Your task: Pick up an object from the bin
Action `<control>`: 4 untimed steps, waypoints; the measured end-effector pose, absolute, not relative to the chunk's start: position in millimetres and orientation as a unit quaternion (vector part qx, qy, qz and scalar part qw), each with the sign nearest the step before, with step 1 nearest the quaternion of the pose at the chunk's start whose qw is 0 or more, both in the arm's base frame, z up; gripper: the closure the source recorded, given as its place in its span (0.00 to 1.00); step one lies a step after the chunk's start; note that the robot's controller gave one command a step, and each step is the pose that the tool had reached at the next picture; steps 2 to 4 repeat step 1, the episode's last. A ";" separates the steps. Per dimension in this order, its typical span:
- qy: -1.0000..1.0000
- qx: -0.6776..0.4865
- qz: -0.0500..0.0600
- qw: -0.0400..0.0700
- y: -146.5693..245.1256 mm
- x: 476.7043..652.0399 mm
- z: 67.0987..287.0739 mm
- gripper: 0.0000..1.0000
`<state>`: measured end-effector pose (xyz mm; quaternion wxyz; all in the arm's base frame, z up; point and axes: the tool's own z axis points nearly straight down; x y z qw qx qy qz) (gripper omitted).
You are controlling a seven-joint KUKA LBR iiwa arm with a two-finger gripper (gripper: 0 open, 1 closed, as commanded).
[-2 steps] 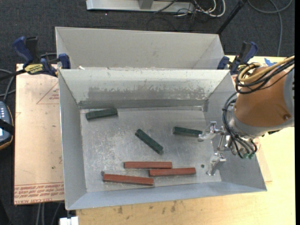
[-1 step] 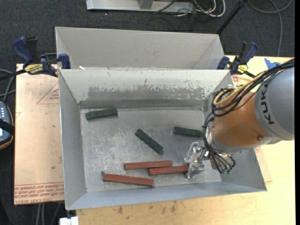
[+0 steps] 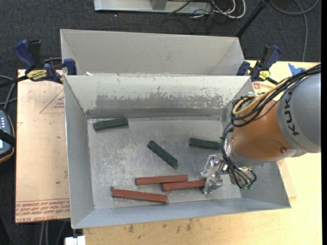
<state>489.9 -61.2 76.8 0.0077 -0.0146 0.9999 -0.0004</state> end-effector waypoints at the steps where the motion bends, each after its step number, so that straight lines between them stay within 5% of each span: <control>1: 1.000 -0.019 -0.001 0.003 -85.7 493.9 246.8 1.00; 4: 1.000 -0.019 -0.001 0.003 -85.7 493.9 246.8 1.00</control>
Offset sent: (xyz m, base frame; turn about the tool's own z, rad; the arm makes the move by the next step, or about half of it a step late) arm 0.0000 0.0000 0.0000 0.0000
